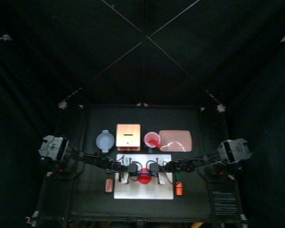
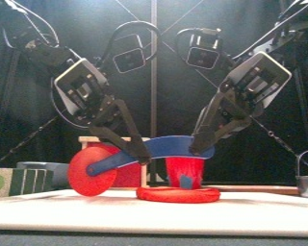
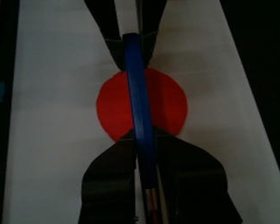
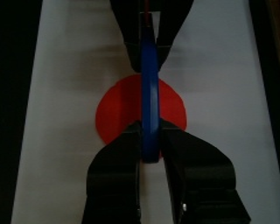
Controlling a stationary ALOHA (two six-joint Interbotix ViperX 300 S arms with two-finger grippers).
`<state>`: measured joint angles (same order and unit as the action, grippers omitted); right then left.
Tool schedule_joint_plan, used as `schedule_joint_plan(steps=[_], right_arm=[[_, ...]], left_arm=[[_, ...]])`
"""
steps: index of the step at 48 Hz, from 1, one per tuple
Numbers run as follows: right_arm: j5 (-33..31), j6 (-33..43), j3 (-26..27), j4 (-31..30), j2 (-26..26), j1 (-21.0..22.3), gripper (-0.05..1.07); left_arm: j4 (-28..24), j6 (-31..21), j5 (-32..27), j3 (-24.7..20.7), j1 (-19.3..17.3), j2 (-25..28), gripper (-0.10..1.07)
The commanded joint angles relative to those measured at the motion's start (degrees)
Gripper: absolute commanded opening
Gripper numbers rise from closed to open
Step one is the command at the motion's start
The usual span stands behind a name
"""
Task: Cut dough with pizza cutter
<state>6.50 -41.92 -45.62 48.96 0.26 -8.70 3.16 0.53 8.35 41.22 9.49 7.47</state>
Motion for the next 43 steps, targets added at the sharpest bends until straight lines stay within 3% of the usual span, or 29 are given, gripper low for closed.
schedule_joint_plan(steps=[1,43], right_arm=[[-0.09,-0.44,-0.09,-0.09,-2.37,0.00,0.37],[-0.09,-0.35,-1.85,1.23,-2.81,-0.88,0.37]], left_arm=[[-0.35,0.18,0.26,-1.32,0.18,-0.18,0.46],[0.35,0.09,0.44,-3.78,0.35,2.90,0.46]])
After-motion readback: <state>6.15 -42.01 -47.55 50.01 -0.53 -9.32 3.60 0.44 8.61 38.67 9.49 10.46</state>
